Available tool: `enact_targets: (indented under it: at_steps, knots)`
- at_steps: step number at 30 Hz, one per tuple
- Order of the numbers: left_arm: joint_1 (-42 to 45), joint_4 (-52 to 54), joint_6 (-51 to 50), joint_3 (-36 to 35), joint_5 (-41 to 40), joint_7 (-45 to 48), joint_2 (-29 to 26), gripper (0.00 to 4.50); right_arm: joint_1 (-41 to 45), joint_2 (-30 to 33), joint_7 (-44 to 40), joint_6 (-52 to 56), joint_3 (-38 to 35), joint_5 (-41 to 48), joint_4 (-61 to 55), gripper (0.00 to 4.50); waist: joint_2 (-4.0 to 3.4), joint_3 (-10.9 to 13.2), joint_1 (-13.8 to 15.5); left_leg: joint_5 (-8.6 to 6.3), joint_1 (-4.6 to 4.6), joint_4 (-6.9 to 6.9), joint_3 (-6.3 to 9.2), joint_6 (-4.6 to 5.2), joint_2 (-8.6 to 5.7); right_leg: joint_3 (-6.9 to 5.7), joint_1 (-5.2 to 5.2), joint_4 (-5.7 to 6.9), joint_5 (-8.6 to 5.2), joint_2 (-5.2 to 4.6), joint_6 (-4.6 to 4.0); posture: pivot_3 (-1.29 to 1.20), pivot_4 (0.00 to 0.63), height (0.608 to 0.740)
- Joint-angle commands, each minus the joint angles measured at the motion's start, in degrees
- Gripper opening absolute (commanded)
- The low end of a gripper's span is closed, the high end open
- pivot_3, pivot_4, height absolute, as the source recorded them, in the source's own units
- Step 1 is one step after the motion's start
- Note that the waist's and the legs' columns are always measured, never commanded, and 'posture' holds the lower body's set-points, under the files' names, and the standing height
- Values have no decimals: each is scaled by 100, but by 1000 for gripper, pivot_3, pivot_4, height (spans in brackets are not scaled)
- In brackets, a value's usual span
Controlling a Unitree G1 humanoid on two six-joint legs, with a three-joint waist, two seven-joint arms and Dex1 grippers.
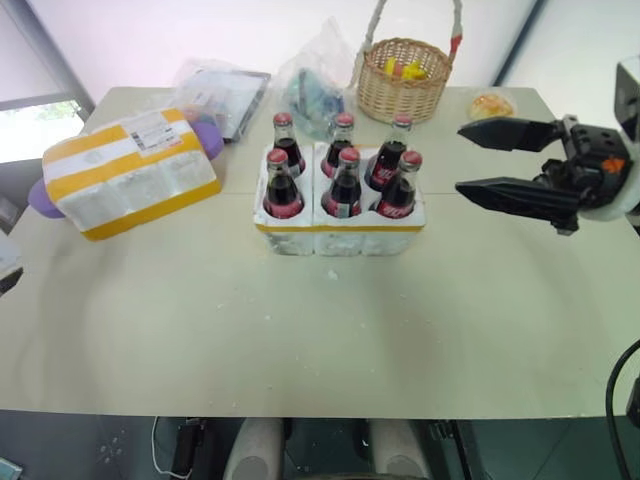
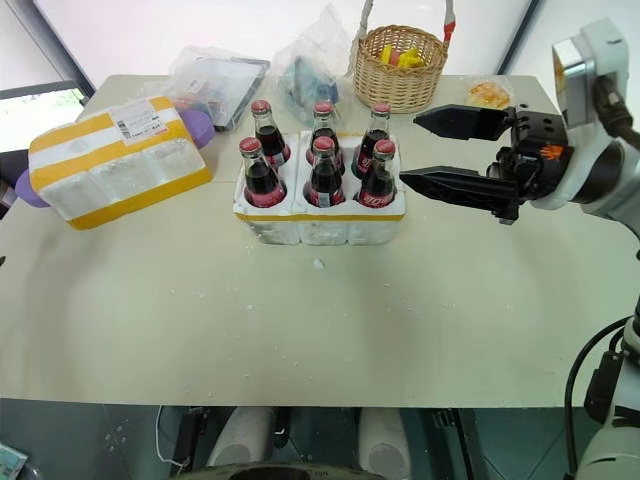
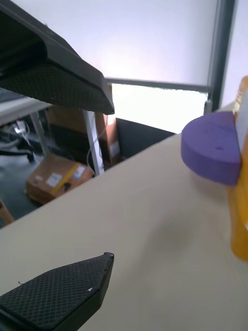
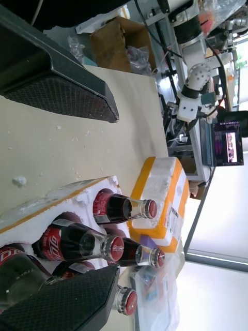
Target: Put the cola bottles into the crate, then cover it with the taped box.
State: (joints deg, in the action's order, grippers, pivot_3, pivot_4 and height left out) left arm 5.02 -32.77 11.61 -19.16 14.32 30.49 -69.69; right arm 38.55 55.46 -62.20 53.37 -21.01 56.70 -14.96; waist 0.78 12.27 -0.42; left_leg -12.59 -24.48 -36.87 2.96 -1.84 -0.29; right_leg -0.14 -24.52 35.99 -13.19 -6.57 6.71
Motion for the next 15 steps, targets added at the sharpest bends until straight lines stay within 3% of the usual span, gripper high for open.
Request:
enact_targets:
  at_steps: [1,7,15]
  knots:
    - [1098,-1326,844,864,788,-1078,-9,4500,245,222,-14,38,-119,225,-18,4477,0,-1,-2,0,1,0,-2,0,-2,0,0,4,1,-1,2,0,150,737]
    - [2690,-3139,1265,2164,1771,-2510,378,4500,568,424,-22,70,-3,159,265,4477,5,-3,-58,1,6,-3,-10,2,-2,0,-2,17,22,4,40,0,150,737]
    - [3350,-4035,1226,2762,1972,-3650,787,4500,864,805,-18,187,-19,131,501,4477,8,-5,-23,1,4,-4,-12,1,-1,0,-4,18,23,3,41,0,150,737]
